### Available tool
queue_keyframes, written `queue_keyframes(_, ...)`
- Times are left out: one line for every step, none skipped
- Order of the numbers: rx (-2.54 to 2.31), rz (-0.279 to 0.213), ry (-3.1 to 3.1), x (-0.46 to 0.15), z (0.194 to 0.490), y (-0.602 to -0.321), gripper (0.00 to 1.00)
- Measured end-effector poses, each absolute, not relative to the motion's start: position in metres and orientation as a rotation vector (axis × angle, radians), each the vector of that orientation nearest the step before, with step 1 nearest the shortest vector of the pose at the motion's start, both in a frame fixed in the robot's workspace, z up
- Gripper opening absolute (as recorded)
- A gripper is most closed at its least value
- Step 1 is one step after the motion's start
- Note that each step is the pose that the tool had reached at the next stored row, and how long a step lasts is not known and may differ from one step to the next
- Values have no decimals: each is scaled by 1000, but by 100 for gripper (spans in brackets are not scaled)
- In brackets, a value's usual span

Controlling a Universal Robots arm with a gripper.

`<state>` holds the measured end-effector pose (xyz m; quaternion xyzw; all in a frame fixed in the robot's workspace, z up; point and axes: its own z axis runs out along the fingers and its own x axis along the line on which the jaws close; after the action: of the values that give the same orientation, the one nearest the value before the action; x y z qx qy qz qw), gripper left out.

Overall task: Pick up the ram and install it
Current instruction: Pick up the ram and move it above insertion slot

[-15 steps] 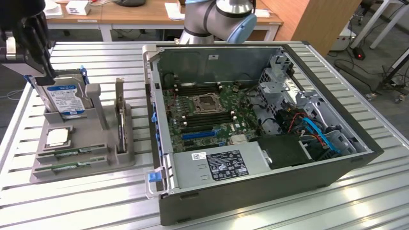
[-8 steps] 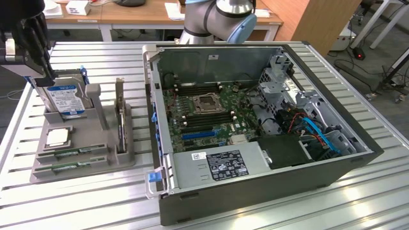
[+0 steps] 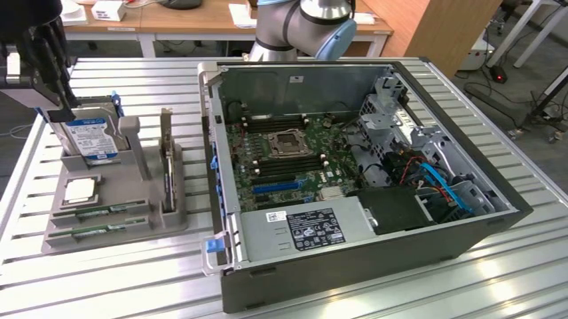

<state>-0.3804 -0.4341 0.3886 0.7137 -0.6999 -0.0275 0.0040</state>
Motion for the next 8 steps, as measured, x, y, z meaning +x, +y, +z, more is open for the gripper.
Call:
queue_keyframes(2236,-86,-2193,-380,389,-434,30)
queue_keyframes(2236,-86,-2193,-380,388,-434,30)
queue_keyframes(2237,-86,-2194,-380,388,-434,30)
queue_keyframes(2237,-85,-2194,-380,386,-434,30)
queue_keyframes(2238,-84,-2194,-380,385,-434,30)
queue_keyframes(2238,-84,-2194,-380,383,-434,30)
queue_keyframes(2238,-83,-2194,-380,381,-434,30)
queue_keyframes(2238,-83,-2195,-380,379,-434,30)
